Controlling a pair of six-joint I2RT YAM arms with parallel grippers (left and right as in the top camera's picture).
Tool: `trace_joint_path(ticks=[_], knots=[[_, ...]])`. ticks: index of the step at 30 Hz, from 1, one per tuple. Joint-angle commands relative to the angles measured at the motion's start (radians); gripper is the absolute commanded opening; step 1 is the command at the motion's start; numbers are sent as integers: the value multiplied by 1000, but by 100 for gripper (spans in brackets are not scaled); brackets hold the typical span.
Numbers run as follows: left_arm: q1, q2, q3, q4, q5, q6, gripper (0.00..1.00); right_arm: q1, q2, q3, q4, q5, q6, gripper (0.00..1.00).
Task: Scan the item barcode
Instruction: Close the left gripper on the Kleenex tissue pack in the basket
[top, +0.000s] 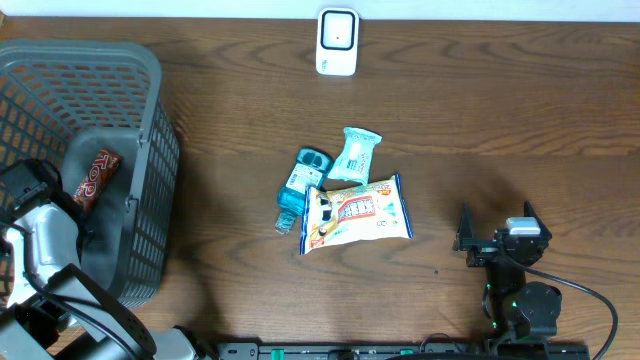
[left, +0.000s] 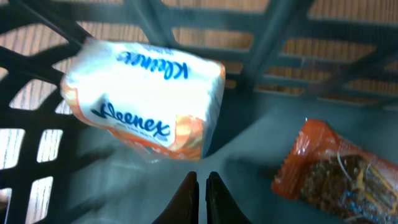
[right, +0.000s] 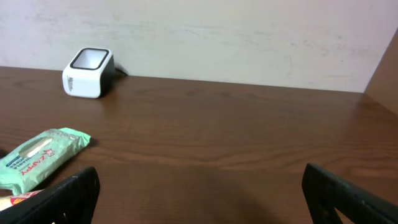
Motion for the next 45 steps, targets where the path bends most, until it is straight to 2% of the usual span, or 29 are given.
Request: trace_joint_path(ticks=[1, 3, 5, 6, 7, 8, 16, 33, 45], knots=[[7, -3, -4, -18, 20, 43, 7, 7, -2, -1, -5, -5, -8, 99], [7, -3, -4, -29, 20, 55, 10, 7, -2, -1, -5, -5, -8, 99], [7, -3, -4, -45, 20, 53, 43, 7, -2, -1, -5, -5, -8, 99], [7, -3, -4, -53, 19, 53, 68, 7, -2, -1, -5, -5, -8, 99], [7, -3, -4, -57, 16, 53, 89, 7, -2, -1, -5, -5, -8, 99], [7, -3, -4, -65, 3, 53, 98, 7, -2, -1, -5, -5, -8, 99], [7, -3, -5, -101, -312, 52, 98, 7, -2, -1, -5, -5, -8, 99], [7, 3, -162, 267, -325, 84, 98, 7, -2, -1, -5, -5, -8, 99], [10, 24, -193, 343, -325, 84, 98, 7, -2, -1, -5, -5, -8, 99]])
